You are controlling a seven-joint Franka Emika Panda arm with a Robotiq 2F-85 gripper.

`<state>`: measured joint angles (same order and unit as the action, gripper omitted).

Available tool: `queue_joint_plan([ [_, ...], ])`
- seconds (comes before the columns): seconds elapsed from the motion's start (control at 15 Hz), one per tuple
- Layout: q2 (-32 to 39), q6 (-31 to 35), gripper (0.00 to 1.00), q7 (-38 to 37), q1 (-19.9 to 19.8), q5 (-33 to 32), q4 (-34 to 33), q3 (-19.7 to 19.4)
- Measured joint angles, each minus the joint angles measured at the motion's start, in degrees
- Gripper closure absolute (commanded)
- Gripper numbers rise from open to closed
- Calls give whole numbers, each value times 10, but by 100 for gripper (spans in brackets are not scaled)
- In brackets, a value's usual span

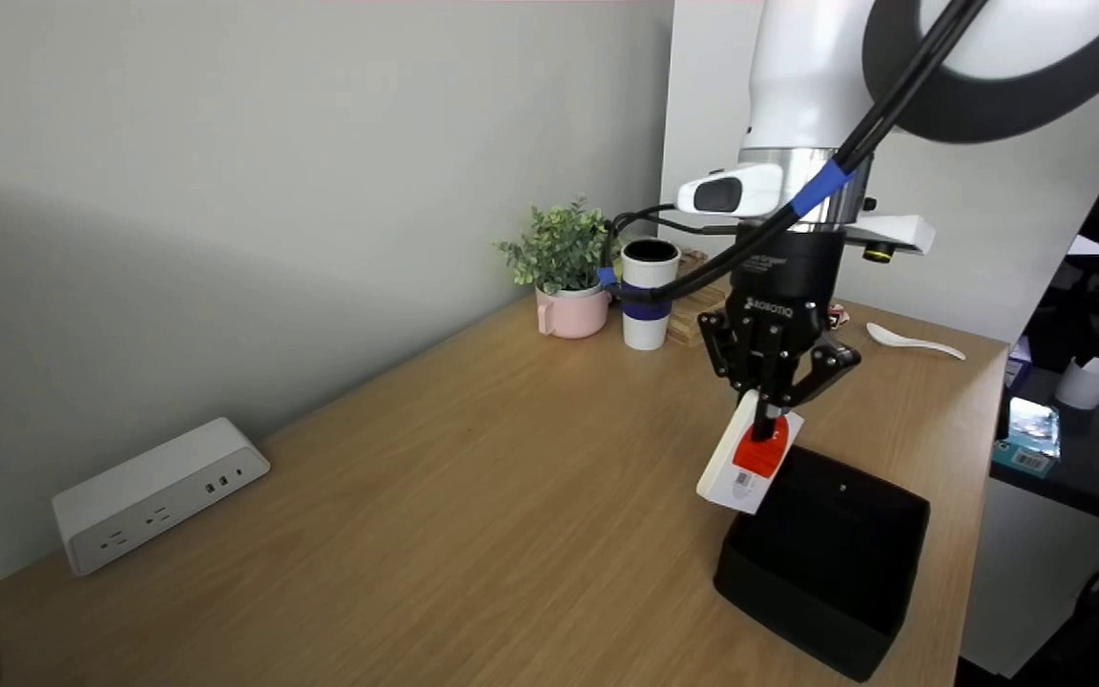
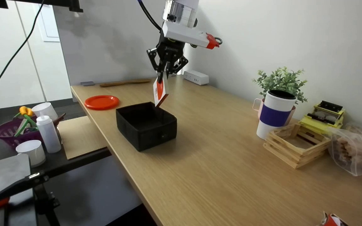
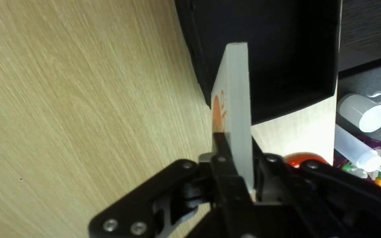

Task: Remove the book from the box and put it on the table, put it back in the box, then back on the table again.

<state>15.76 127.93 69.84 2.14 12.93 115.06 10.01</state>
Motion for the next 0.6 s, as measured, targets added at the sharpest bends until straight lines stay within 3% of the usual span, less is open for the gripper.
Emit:
queue_joint_plan([
  [0.6, -38, 32, 96, -75, 10, -7, 53, 1],
])
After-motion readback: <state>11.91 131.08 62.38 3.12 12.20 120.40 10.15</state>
